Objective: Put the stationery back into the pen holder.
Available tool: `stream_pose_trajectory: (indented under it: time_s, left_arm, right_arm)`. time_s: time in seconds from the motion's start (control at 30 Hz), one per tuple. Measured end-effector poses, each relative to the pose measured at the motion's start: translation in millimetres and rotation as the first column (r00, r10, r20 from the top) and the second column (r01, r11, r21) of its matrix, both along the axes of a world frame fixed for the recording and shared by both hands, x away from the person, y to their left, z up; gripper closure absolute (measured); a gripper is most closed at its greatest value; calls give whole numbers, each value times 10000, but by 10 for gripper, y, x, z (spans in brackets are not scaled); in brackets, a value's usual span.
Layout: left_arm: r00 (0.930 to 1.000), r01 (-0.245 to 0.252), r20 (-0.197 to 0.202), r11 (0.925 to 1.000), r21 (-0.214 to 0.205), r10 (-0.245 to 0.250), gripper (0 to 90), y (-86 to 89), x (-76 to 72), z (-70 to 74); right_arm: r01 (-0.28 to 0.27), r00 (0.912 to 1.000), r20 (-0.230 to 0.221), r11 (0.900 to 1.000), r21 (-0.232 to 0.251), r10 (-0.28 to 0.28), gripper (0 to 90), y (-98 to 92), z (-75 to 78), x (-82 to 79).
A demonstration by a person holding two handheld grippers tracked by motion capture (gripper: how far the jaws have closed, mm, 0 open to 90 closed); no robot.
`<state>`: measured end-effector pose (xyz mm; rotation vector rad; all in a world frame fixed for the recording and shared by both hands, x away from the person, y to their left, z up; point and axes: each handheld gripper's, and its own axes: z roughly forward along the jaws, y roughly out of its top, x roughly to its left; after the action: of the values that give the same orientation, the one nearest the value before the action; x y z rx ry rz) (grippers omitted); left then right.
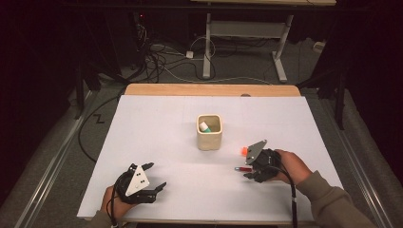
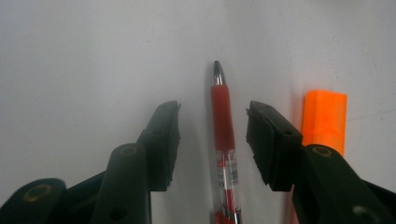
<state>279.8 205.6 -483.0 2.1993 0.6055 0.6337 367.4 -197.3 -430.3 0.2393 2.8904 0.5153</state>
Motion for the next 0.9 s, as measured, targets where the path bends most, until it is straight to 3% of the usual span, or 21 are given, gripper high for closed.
stream_pose_trajectory:
  time_s: [0.27, 0.37, 0.47, 0.57, 0.63, 0.9]
  left_arm:
    - [10000, -14, -4, 10000, 17, 14, 223, 4, 0, -2]
    - [10000, -3, 5, 10000, 5, 3, 223, 1, -1, -2]
    - [10000, -15, 4, 10000, 12, 15, 223, 0, -1, -2]
    - [10000, -17, 15, 10000, 27, 17, 223, -3, -3, -2]
    - [10000, -28, 48, 10000, 16, 28, 223, -3, -7, 2]
    - [10000, -19, 18, 10000, 48, 19, 223, -6, -3, -3]
  right_arm:
    - [-238, 9977, -657, 9941, -1058, 169, 639, 196, -98, 153]
    - [-375, 9935, -1109, 9934, -1088, 254, 674, 213, -98, 212]
    - [-283, 9922, -1242, 9920, -1231, 129, 714, 231, -96, 202]
    - [-269, 9950, -992, 9900, -1385, 131, 806, 250, -87, 198]
    - [-218, 9961, -883, 9889, -1468, 89, 808, 259, -86, 180]
    - [-280, 9983, -539, 9963, -815, 237, 812, 181, -90, 91]
